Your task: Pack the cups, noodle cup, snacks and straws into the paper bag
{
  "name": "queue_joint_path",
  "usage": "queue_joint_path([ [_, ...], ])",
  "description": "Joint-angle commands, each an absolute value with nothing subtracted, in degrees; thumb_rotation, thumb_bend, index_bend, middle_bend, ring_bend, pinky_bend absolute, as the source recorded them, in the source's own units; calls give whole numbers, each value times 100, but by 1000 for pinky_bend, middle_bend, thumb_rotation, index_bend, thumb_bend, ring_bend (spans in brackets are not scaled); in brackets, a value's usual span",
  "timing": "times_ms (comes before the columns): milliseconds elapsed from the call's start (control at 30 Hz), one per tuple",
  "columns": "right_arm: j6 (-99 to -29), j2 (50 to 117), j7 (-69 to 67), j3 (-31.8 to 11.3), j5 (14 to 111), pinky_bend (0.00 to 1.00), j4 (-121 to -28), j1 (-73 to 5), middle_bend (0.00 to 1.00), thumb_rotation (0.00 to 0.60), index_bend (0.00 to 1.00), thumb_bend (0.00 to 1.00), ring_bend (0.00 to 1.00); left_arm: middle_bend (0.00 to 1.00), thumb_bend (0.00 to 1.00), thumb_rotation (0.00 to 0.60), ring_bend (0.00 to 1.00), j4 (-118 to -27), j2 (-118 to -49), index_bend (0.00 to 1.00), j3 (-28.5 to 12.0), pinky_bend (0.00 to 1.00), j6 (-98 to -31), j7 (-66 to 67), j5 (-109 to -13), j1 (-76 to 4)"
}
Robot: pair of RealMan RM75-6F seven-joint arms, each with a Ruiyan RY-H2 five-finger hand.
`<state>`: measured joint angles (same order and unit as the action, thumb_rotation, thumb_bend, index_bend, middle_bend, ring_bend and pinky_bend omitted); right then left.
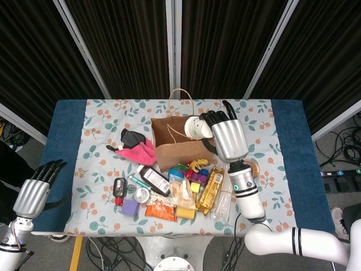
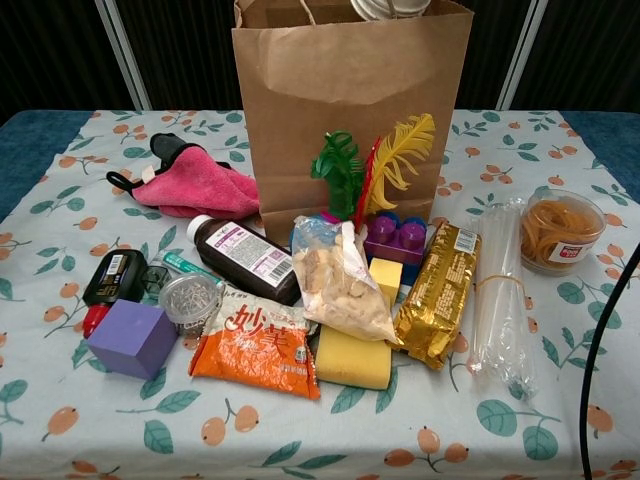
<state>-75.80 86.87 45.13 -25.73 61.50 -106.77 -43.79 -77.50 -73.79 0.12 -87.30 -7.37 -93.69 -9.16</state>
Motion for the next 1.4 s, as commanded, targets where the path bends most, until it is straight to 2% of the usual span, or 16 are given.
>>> queue_joint_path([
  [33, -7388, 8475, 4590, -2539, 5691, 2, -10910, -4387, 204, 600, 230, 9, 70, 216, 103, 600, 149, -7758, -7380, 177, 11, 206, -8737, -738, -9372, -917],
  [67, -7380, 8415, 4587, -2555, 5596, 0, -10975, -4390, 149, 600, 170, 0, 22, 216, 103, 600, 149, -7762, -7381, 177, 13, 206, -8739, -735, -9372, -916],
  [167, -7498, 8349, 4461, -2581, 5648, 0, -11015, -4378, 86, 600, 90, 0, 0, 216, 104, 600, 149, -7772, -7380, 176, 18, 206, -8740, -724, -9369, -912],
  [367, -7895, 8154, 3985, -2584, 6125, 0, -11153, -4180, 68, 600, 68, 0, 0, 216, 103, 600, 149, -7815, -7357, 177, 21, 206, -8766, -702, -9405, -922],
  [500, -8157, 7763, 3707, -2491, 6349, 0, -11370, -3831, 83, 600, 67, 0, 0, 216, 104, 600, 149, -7867, -7342, 176, 23, 206, -8782, -684, -9440, -935],
  [633, -7967, 7158, 3501, -2113, 5958, 0, -11700, -3355, 99, 600, 67, 0, 0, 216, 104, 600, 149, -7898, -7337, 177, 48, 206, -8787, -673, -9464, -930],
  [733, -7474, 6669, 3431, -1695, 5431, 0, -11822, -3111, 97, 600, 67, 0, 0, 216, 103, 600, 149, -7898, -7363, 177, 59, 206, -8780, -666, -9478, -935],
  [833, -6967, 6466, 3437, -1288, 5202, 0, -11683, -3061, 92, 600, 67, 0, 0, 216, 103, 600, 149, -7889, -7411, 177, 74, 207, -8771, -678, -9497, -942],
  [1000, -6422, 6710, 3255, -883, 5084, 0, -10995, -3096, 88, 600, 67, 0, 0, 216, 104, 600, 149, -7855, -7461, 177, 151, 206, -8807, -692, -9583, -914],
  [1133, -6357, 7098, 3249, -698, 5154, 0, -10506, -3118, 87, 600, 67, 0, 0, 216, 103, 600, 149, -7823, -7457, 177, 171, 206, -8836, -713, -9580, -884],
  [1400, -6191, 7633, 3251, -628, 4825, 0, -9805, -3205, 87, 600, 67, 0, 0, 216, 103, 600, 149, -7766, -7445, 176, 161, 206, -8850, -802, -9550, -871],
])
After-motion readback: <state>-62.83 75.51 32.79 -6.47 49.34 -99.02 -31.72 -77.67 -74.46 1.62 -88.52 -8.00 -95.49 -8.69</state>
